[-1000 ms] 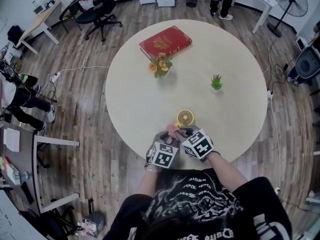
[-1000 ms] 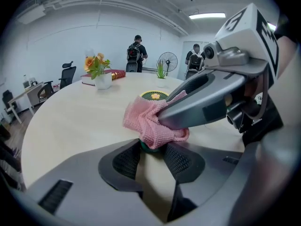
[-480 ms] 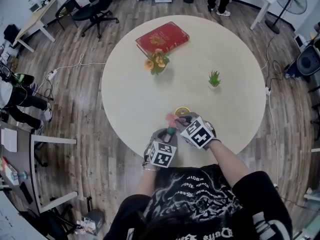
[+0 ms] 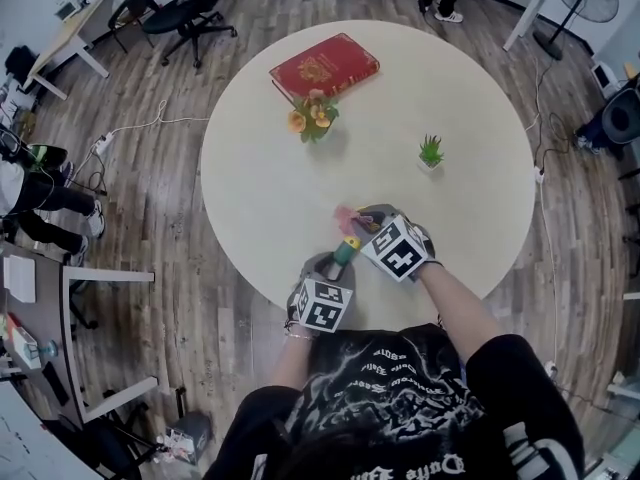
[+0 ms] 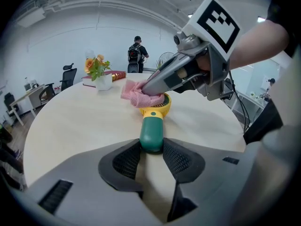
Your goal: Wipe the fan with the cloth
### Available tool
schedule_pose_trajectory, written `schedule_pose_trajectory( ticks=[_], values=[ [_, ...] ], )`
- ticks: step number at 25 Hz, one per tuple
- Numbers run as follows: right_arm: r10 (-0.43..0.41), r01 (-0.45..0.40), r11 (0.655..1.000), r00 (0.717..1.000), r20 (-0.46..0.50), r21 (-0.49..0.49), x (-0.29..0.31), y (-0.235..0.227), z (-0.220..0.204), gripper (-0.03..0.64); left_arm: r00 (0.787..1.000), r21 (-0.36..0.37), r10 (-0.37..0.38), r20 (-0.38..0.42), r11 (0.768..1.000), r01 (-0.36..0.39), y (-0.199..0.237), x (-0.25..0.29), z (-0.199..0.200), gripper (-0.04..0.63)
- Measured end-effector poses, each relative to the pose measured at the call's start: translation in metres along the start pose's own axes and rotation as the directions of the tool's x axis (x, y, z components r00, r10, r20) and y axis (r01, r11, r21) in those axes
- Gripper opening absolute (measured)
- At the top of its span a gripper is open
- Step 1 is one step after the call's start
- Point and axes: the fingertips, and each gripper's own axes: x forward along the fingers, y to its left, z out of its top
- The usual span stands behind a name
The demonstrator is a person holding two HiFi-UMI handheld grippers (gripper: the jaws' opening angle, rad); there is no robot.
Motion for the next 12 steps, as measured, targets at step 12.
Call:
schedule_pose_trajectory(
  ticks=[12],
  values=[
    [-0.109, 0.108, 0.990, 0.994, -0.001, 0.088, -0.012, -0.042, -0.007, 0.044, 1.000, -0.008, -0.006, -0.003, 1.000, 0.006, -0.001, -0.002, 0.000, 0.170]
  ],
)
